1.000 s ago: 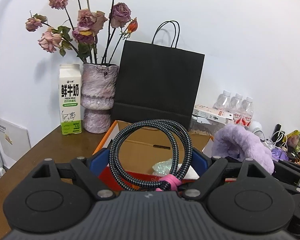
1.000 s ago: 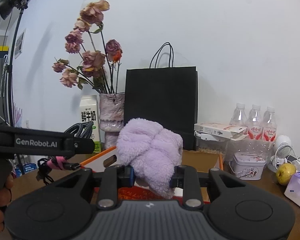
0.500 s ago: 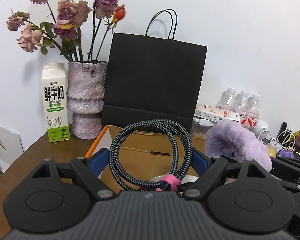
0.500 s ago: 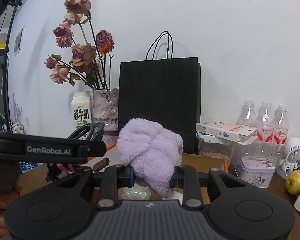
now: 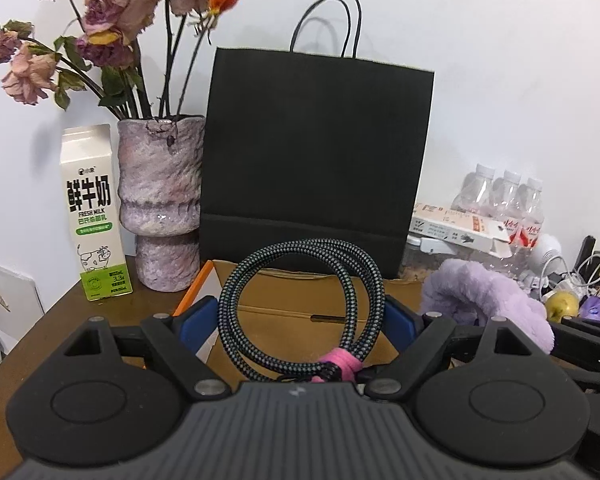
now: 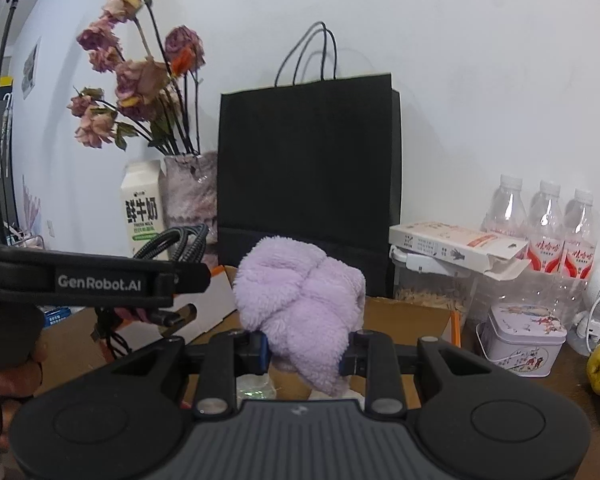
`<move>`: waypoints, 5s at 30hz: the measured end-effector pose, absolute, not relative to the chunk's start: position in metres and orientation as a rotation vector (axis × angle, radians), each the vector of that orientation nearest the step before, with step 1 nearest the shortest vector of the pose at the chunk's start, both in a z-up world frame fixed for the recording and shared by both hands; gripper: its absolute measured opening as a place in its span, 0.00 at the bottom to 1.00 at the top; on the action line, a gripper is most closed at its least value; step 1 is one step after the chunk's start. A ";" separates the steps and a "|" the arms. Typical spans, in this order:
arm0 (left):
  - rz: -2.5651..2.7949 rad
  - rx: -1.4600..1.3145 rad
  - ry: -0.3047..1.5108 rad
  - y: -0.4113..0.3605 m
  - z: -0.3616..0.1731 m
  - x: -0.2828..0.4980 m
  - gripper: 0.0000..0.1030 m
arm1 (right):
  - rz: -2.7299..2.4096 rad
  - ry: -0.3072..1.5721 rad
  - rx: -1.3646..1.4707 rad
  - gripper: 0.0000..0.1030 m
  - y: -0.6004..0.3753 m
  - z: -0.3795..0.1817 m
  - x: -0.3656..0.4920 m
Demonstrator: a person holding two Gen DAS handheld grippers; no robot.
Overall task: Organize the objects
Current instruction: 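Carry the cable and lilac cloth with both grippers over the red box, then open both grippers to drop the cable and lilac cloth into the box, then withdraw both grippers from the box back over the table items, then grasp the white plush alpaca with the right gripper while left grasps the navy case, then lift the plush alpaca and navy case off the table with both grippers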
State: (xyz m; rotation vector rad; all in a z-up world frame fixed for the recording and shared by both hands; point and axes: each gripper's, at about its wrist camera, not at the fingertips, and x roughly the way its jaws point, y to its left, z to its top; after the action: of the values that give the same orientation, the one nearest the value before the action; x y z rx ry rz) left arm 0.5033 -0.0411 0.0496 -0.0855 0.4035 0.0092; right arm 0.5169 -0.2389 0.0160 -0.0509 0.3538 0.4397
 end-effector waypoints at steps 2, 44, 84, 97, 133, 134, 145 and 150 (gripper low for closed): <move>0.017 -0.072 0.415 -0.040 0.046 0.511 0.84 | 0.441 0.374 -0.050 0.26 -0.238 0.011 0.523; 0.032 -0.054 0.399 -0.023 0.029 0.503 1.00 | 0.288 0.351 -0.002 1.00 -0.251 0.004 0.514; -0.060 -0.014 0.477 -0.003 -0.019 0.315 1.00 | 0.232 0.256 -0.003 1.00 -0.250 -0.020 0.305; -0.165 0.022 0.625 -0.015 -0.042 0.292 1.00 | 0.189 0.278 -0.022 1.00 -0.252 -0.043 0.264; -0.172 0.008 0.691 -0.020 -0.050 0.299 0.64 | 0.233 0.312 -0.038 1.00 -0.244 -0.050 0.267; -0.173 0.005 0.688 -0.020 -0.050 0.298 0.64 | 0.238 0.315 -0.036 1.00 -0.244 -0.051 0.268; -0.102 -0.058 0.613 -0.003 -0.043 0.279 0.62 | 0.255 0.307 -0.045 1.00 -0.243 -0.052 0.268; -0.064 -0.089 0.574 0.008 -0.039 0.269 0.62 | 0.266 0.309 -0.053 1.00 -0.241 -0.053 0.269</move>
State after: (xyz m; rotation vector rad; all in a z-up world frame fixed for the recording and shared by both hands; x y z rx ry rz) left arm 0.2693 0.0079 -0.0391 -0.0894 0.5737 -0.0642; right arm 0.2688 -0.2408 -0.0530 -0.0531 0.3092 0.2660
